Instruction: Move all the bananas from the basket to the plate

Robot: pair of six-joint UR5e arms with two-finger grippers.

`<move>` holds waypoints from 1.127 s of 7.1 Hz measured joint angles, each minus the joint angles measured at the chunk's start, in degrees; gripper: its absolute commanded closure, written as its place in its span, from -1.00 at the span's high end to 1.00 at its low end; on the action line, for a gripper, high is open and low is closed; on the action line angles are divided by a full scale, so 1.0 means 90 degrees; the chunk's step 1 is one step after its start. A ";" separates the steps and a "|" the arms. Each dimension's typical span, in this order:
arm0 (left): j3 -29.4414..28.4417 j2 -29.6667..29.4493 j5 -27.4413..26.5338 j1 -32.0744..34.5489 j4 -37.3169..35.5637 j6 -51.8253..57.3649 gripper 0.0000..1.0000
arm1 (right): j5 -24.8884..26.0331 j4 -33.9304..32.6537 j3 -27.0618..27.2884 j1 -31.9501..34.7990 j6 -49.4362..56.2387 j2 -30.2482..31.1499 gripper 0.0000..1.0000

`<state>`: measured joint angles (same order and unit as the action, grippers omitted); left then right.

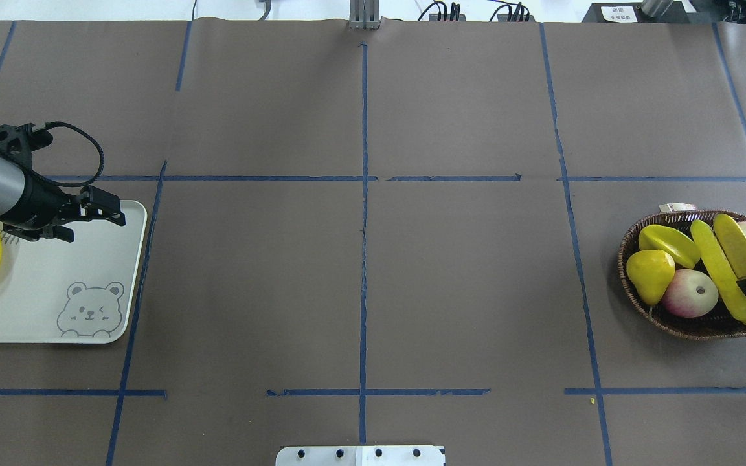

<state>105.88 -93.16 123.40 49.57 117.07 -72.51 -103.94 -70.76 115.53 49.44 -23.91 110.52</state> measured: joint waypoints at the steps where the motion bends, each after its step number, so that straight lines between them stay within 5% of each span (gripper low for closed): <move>1: -0.0003 0.0000 0.0000 0.0000 0.0000 0.0000 0.99 | -0.0002 -0.0004 -0.0059 -0.0028 0.0000 -0.0003 0.99; 6: -0.0016 0.0010 0.0000 0.0000 0.0000 0.0000 0.99 | -0.0119 -0.0213 -0.0152 -0.0102 -0.0003 -0.0330 0.96; 8: -0.0023 0.0008 0.0000 -0.0007 0.0000 0.0000 0.99 | -0.0172 -0.0321 -0.0213 -0.0103 -0.0017 -0.0444 0.45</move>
<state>105.67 -93.09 123.40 49.51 117.07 -72.51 -105.49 -73.65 113.61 48.52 -24.06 106.52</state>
